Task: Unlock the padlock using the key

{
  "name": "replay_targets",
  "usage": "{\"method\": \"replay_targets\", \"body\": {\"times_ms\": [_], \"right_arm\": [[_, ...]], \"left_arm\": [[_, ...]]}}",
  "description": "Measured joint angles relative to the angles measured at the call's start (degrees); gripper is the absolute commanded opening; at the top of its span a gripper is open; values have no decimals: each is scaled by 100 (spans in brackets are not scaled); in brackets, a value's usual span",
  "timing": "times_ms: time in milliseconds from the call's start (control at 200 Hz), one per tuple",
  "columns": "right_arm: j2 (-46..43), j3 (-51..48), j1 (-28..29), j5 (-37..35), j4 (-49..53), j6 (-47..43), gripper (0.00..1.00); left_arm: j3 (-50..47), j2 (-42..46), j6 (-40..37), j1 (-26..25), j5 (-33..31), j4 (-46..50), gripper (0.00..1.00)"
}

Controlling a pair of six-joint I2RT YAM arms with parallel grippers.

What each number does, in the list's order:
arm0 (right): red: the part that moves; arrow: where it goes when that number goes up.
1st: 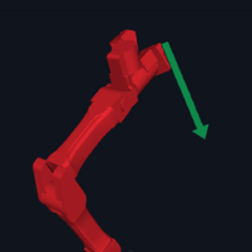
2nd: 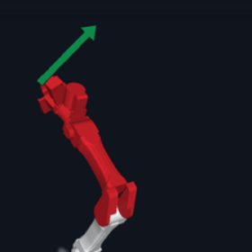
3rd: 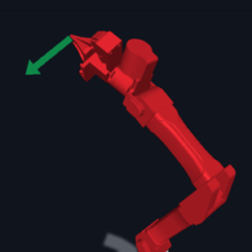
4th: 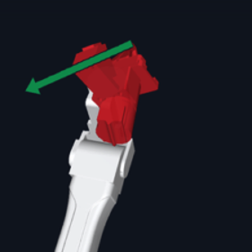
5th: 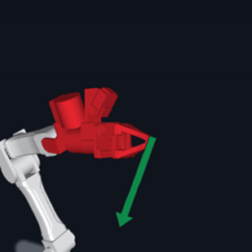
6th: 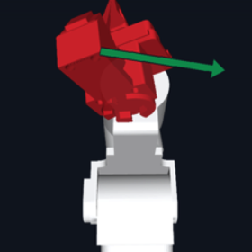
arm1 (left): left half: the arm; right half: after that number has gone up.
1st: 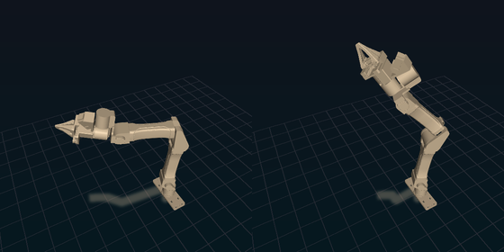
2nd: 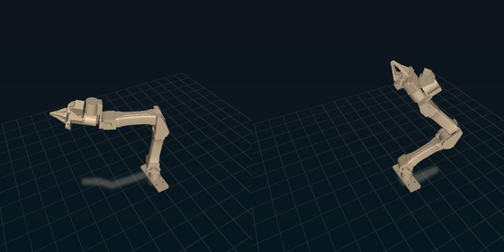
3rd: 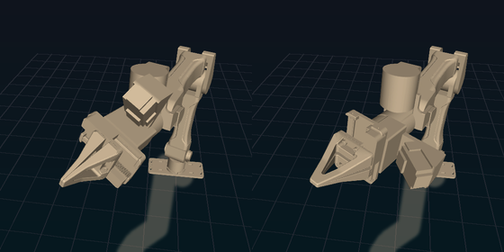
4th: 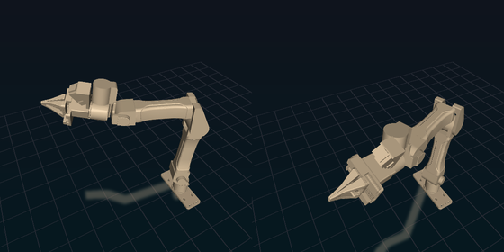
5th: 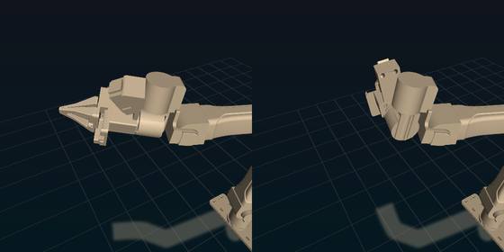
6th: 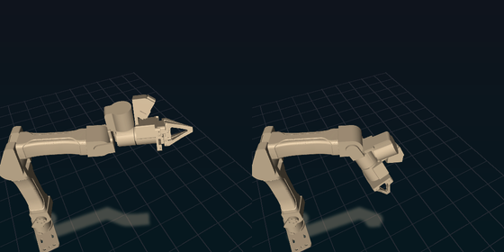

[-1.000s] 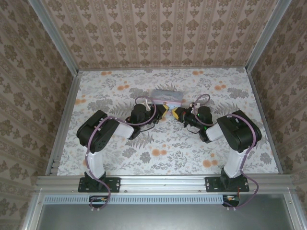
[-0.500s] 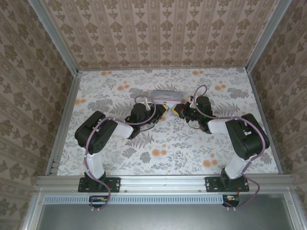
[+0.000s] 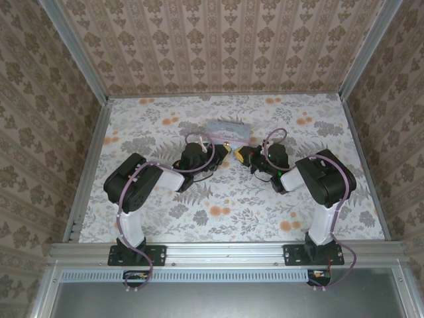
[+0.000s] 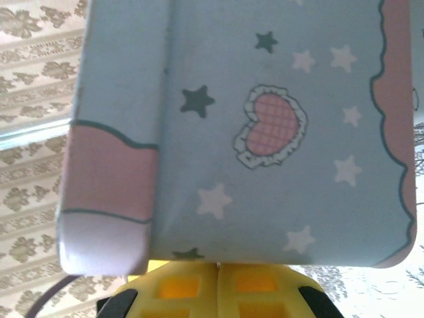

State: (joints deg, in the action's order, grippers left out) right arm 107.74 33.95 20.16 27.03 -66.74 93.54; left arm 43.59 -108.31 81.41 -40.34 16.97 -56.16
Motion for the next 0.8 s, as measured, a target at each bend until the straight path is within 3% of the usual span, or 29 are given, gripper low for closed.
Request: {"method": "replay_targets", "body": {"times_ms": [500, 710, 800], "right_arm": [[232, 280, 11, 90, -190, 162, 0], [-916, 737, 13, -39, 2581, -1947, 0], [-1193, 831, 15, -109, 3235, -2610, 0]], "left_arm": [[2, -17, 0, 28, -256, -240, 0], [-2, -48, 2, 31, -63, -424, 0], [-2, -48, 0, 28, 72, -520, 0]]}}
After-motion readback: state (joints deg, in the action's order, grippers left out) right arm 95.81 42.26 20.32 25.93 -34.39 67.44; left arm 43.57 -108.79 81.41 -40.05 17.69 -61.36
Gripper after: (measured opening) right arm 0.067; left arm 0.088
